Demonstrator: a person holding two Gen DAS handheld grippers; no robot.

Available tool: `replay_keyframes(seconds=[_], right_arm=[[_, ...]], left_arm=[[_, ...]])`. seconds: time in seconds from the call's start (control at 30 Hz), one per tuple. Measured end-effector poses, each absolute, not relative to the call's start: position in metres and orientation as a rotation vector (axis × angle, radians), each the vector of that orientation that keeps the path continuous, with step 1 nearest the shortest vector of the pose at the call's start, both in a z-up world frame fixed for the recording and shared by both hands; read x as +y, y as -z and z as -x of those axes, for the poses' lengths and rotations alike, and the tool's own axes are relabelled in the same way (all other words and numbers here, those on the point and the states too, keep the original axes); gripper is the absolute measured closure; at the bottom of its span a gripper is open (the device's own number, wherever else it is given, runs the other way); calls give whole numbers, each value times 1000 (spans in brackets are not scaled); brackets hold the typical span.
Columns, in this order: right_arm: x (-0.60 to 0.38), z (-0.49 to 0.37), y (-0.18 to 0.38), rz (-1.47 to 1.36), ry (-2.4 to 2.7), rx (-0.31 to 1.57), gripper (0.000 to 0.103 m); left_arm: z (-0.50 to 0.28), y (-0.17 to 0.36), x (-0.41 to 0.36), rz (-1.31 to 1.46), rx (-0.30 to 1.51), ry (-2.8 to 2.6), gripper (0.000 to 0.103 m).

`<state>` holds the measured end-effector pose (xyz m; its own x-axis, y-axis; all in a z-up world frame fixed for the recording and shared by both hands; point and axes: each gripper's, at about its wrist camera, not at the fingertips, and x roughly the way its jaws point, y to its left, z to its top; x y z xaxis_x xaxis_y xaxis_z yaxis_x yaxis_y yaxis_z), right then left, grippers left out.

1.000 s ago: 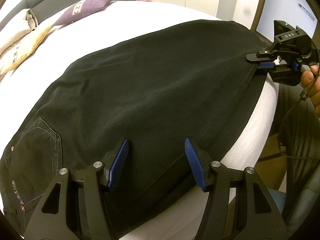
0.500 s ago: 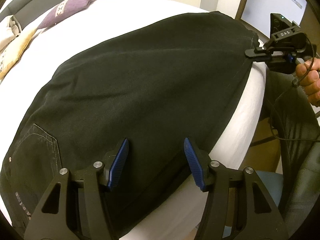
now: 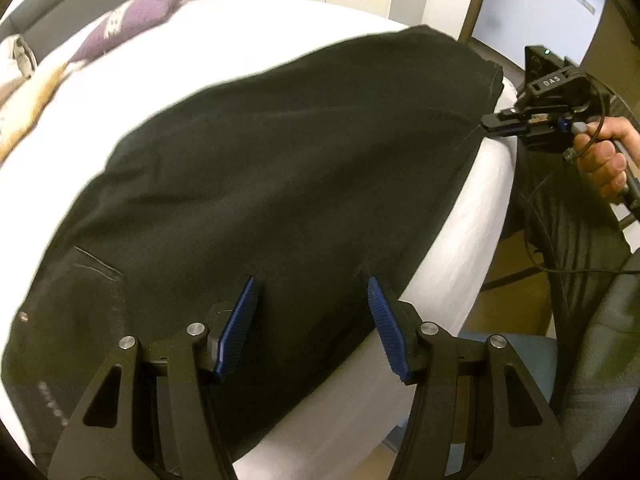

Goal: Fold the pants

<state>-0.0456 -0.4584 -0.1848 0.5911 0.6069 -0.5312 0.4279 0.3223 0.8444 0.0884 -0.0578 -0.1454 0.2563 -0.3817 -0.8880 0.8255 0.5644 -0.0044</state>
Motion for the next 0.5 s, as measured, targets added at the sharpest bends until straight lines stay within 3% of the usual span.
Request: replay_keyframes(seconds=[0.13, 0.3, 0.4, 0.5], right_arm=[[-476, 55, 142, -1092, -76, 1044, 91], [-491, 21, 87, -977, -142, 883, 91], [-478, -16, 92, -965, -271, 842, 75], [-490, -35, 135, -991, -187, 944, 72]], left_arm=[[-98, 121, -51, -433, 960, 869, 46], [-128, 118, -61, -394, 914, 771, 46], [-147, 129, -70, -332, 938, 713, 46], [-152, 160, -82, -342, 1041, 694, 46]])
